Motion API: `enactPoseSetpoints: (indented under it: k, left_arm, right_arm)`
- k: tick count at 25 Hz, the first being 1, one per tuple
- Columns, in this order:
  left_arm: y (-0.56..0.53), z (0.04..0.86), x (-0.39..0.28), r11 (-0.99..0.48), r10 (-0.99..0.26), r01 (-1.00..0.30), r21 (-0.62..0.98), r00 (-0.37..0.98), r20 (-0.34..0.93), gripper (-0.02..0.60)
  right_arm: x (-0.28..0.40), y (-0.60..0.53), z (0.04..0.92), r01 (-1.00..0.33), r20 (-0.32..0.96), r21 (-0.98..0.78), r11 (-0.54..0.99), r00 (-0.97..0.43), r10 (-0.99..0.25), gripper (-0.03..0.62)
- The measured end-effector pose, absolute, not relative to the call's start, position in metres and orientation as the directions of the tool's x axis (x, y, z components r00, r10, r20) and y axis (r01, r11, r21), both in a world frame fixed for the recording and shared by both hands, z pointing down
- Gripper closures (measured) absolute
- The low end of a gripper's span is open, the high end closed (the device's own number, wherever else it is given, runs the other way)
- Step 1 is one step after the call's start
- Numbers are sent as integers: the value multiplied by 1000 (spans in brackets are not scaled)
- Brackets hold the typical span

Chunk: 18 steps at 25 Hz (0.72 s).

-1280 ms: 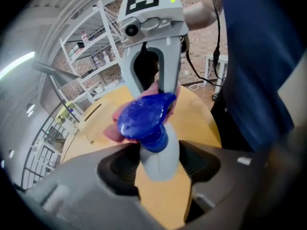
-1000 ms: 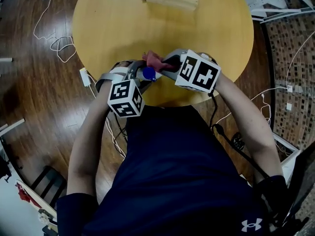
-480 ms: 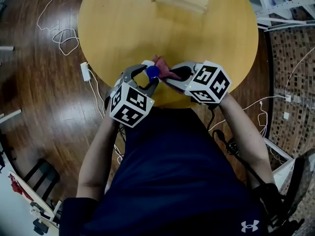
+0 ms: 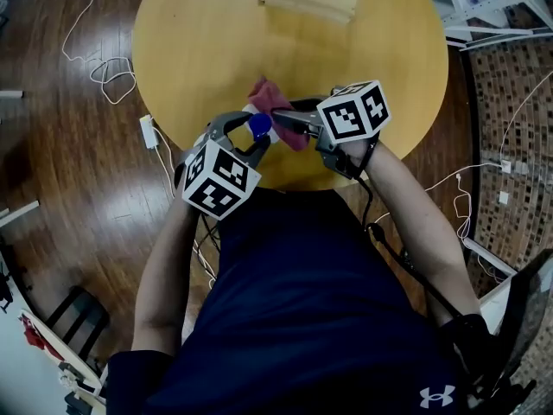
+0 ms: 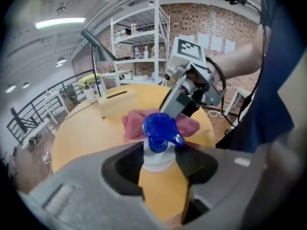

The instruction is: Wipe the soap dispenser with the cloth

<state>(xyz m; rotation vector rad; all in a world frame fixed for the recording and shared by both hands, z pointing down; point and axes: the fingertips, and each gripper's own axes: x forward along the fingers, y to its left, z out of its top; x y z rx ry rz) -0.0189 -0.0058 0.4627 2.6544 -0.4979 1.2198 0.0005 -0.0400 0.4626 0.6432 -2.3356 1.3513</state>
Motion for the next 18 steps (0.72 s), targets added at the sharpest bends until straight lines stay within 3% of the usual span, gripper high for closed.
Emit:
enactPoseSetpoints:
  k: [4,11,18]
  left_arm:
    - [-1,462,-21,-932,-244,-361,-11,607,757,377]
    - [16,461,-33,-938,-265,-341,-66,579,771,397]
    - [28,472,-70,-881,-323,-472,-36,543,776,397]
  right_arm:
    - [10,0,464,-526,513,-741,416,-844,-154,522]
    - [-16,-34,454,-510,455,-755,412,-860,-230,520]
    - [-19,-21,484,-642,584,-661,387,-765,-272,518]
